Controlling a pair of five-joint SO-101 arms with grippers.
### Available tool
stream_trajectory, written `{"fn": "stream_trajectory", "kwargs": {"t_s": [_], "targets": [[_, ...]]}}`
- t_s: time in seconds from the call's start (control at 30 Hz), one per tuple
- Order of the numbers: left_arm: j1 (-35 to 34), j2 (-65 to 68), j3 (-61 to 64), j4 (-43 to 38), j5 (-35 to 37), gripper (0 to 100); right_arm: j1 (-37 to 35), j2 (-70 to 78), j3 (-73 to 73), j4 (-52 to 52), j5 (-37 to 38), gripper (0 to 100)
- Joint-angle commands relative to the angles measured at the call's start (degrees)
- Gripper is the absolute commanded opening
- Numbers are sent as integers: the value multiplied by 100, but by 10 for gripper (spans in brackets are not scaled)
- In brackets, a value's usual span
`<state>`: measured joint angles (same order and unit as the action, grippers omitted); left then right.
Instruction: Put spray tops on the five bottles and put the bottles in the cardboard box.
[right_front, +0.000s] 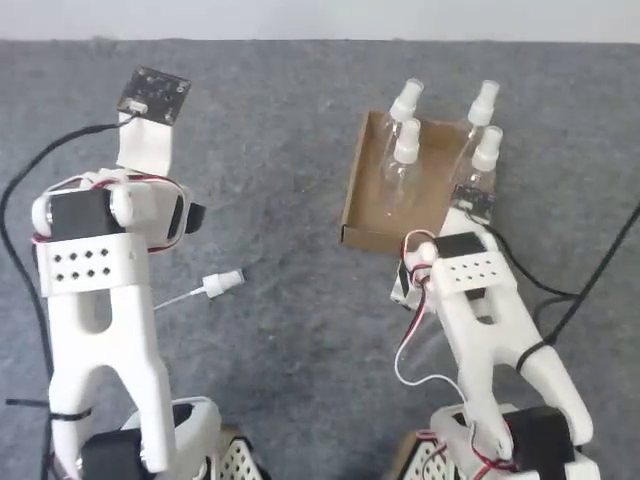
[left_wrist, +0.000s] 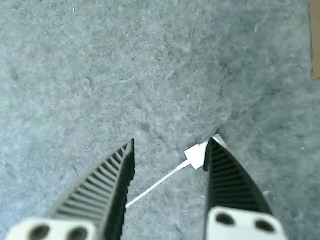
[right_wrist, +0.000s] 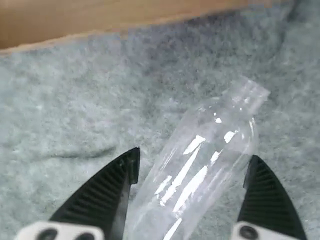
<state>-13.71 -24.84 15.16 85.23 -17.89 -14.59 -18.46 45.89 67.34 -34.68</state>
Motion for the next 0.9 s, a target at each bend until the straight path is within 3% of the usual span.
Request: {"fn": "stream_trajectory", "kwargs": {"t_s": [0.0,0.2,0.37,0.5,0.87], "targets": [[-44,-237,-31,-114,-53,203,57,-48,114,-145,-97,281],[-44,-237,-13,-114,-44,203,488,-48,484,-391,448,264],[-35,-237,-13,-105,-44,203,1305,-48,492,-374,1292,158],[-26,-237,-4,-79,-44,203,2211,-57,484,-400,1908,152],[9,-237,514,-281,-70,203,4716,-57,-624,-585,5116,152]]}}
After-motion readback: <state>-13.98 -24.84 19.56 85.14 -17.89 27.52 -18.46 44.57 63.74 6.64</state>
